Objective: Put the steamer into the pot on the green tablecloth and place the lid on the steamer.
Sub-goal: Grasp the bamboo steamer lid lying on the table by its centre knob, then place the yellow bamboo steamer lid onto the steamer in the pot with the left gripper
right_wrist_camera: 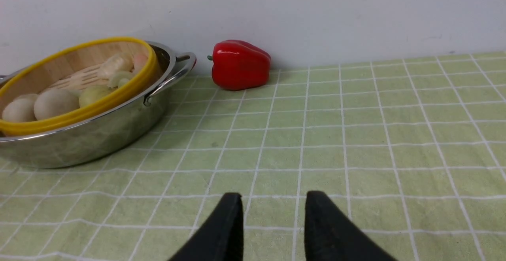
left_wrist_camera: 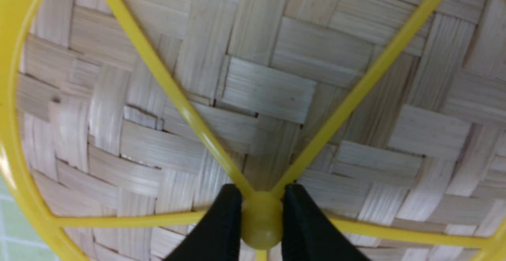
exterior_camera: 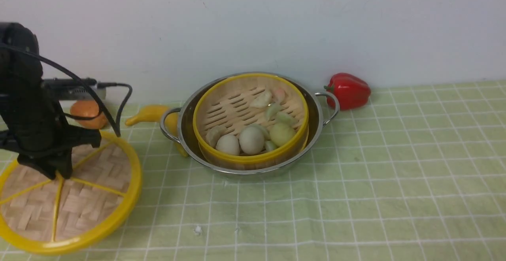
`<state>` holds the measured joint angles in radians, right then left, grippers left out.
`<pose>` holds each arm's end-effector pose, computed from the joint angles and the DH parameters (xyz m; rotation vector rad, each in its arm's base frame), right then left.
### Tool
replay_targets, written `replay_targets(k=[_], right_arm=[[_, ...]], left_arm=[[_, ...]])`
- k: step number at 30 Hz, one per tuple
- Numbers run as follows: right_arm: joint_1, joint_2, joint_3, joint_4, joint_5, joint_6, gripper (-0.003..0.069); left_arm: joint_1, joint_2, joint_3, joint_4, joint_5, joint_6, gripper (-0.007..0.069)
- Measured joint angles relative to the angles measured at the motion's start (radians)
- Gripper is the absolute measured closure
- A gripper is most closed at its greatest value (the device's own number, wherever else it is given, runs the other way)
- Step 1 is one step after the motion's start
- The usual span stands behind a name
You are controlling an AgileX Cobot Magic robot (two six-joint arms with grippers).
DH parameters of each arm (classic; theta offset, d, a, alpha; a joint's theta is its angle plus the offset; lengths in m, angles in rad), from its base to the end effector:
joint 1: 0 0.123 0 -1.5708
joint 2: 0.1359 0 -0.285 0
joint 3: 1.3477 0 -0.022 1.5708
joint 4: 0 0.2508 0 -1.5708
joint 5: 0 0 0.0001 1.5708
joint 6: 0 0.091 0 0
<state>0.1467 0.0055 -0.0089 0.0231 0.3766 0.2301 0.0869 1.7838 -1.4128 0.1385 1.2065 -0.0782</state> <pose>0.0522 0.0085 0.1820 0.0919 1.8640 0.2841 0.3495 0.0422 0.2518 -0.1846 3.0496 0.2015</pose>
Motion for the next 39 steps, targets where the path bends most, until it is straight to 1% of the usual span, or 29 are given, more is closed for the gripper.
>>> replay_targets(k=[2,5,9,10,11,12,13,14,17,22,25,33,39], right_arm=[[0.000,0.000,0.000,0.000,0.000,0.000,0.0419],[0.000,0.000,0.000,0.000,0.000,0.000,0.0419],[0.000,0.000,0.000,0.000,0.000,0.000,0.0419],[0.000,0.000,0.000,0.000,0.000,0.000,0.0419],[0.000,0.000,0.000,0.000,0.000,0.000,0.0419],[0.000,0.000,0.000,0.000,0.000,0.000,0.0419],[0.000,0.000,0.000,0.000,0.000,0.000,0.0419],[0.000,0.000,0.000,0.000,0.000,0.000,0.0419],[0.000,0.000,0.000,0.000,0.000,0.000,0.0419],[0.000,0.000,0.000,0.000,0.000,0.000,0.0419],[0.000,0.000,0.000,0.000,0.000,0.000,0.0419],[0.000,0.000,0.000,0.000,0.000,0.000,0.0419],[0.000,0.000,0.000,0.000,0.000,0.000,0.0419]], left_arm=[[0.000,-0.017,-0.033,-0.002,0.002,0.035,0.0501],[-0.003,-0.030,-0.091,-0.033,0.013,0.125,0.0501],[-0.041,-0.037,-0.193,-0.156,0.018,0.297,0.0501],[-0.041,-0.037,-0.198,-0.163,0.017,0.297,0.0501],[-0.078,-0.037,-0.230,-0.214,0.003,0.375,0.0501],[-0.103,-0.037,-0.248,-0.240,-0.013,0.420,0.0501],[-0.108,-0.037,-0.254,-0.248,-0.020,0.429,0.0501],[-0.153,-0.037,-0.278,-0.268,-0.053,0.494,0.0501],[-0.241,-0.027,-0.318,-0.273,-0.113,0.585,0.0501],[-0.349,0.031,-0.377,-0.248,-0.217,0.636,0.0501],[-0.391,0.087,-0.419,-0.236,-0.230,0.639,0.0501],[-0.442,0.226,-0.478,-0.227,-0.206,0.639,0.0501],[-0.446,0.285,-0.485,-0.201,-0.214,0.639,0.0501]])
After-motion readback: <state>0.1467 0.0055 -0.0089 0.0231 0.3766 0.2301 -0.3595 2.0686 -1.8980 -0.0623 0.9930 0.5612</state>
